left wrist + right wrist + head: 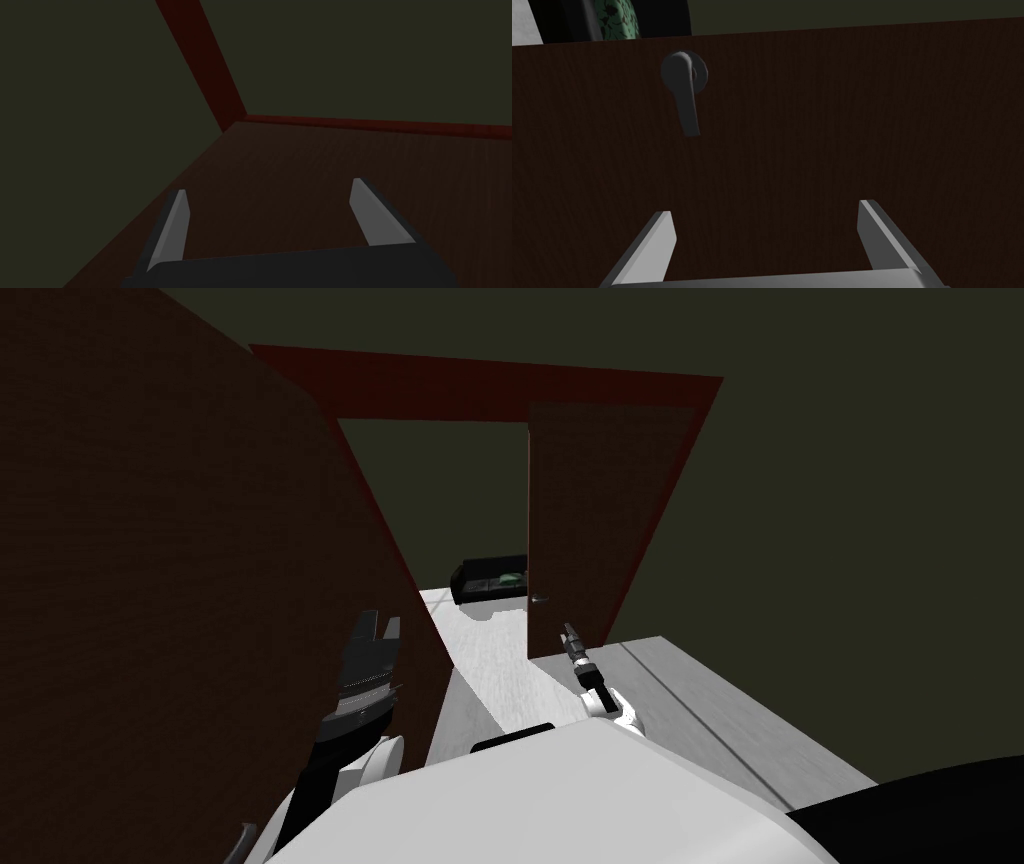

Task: Pull the door open

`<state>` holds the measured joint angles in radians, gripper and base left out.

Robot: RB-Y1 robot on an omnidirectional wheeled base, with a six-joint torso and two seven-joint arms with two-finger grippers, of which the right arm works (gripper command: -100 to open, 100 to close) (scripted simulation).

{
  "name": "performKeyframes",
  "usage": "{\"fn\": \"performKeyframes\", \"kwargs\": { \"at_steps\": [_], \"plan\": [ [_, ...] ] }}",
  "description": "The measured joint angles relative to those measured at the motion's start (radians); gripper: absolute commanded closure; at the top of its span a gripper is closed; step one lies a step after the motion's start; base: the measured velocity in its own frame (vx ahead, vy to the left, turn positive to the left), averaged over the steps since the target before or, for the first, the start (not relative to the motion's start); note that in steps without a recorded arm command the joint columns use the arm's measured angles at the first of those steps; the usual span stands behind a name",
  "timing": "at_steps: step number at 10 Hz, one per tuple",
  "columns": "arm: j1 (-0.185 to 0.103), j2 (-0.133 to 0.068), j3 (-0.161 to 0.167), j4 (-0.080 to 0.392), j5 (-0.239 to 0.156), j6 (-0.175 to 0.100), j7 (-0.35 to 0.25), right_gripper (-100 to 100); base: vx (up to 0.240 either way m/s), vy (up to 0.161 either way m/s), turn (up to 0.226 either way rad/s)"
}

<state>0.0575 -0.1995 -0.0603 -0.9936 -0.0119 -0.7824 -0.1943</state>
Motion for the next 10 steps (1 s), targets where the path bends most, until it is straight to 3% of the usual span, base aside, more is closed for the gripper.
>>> {"fn": "performKeyframes", "kwargs": {
  "at_steps": [5, 10],
  "plan": [
    [-0.028, -0.008, -0.005, 0.081, -0.007, -0.006, -0.001, -100, 0.084, 0.0, 0.033],
    [-0.063, -0.017, -0.011, 0.184, -0.014, -0.029, -0.002, -100, 0.1, -0.008, 0.044]
  ]
}}
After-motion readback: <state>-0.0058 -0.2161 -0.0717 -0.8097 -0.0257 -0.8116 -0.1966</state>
